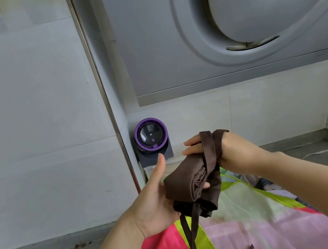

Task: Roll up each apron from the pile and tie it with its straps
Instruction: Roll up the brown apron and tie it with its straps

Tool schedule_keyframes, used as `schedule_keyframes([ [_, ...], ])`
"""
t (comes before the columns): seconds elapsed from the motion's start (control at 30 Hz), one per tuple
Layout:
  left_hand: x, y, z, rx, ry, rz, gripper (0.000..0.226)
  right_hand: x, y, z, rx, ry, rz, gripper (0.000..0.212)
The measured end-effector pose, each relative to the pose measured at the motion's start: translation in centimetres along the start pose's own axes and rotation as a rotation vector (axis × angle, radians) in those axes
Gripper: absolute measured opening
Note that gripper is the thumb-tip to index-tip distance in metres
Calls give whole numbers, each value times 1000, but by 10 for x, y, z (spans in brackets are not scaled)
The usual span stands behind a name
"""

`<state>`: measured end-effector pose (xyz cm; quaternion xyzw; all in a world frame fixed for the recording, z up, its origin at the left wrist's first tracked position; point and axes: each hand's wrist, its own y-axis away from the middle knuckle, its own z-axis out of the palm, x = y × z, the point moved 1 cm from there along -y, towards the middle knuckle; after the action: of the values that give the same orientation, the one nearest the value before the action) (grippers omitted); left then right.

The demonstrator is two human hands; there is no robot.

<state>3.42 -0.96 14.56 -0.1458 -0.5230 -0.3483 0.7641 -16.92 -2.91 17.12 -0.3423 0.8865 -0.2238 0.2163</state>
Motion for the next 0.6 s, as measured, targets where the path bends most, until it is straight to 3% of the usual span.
schedule_keyframes([
  [0.1, -3, 0, 2, -10, -131, 2, 60, 6, 1, 8, 11, -175, 100, 53],
  [0.23, -8, -4, 3, 86, -132, 23, 36, 8, -5, 12, 91, -500, 298, 75],
  [0.4, -6, -4, 21, 140, -118, 148, 25, 10, -9, 14, 173, -695, 436, 59],
  [0.47, -4, -5, 23, 199, -125, 196, 22, 11, -13, 9, 192, -845, 483, 64],
  [0.53, 1, -8, 16, 312, -156, 241, 25, 14, -13, 1, 136, -1049, 589, 67],
  [0.6, 11, -12, 5, 428, -234, 319, 26, 9, -9, -6, -102, -1172, 717, 43],
])
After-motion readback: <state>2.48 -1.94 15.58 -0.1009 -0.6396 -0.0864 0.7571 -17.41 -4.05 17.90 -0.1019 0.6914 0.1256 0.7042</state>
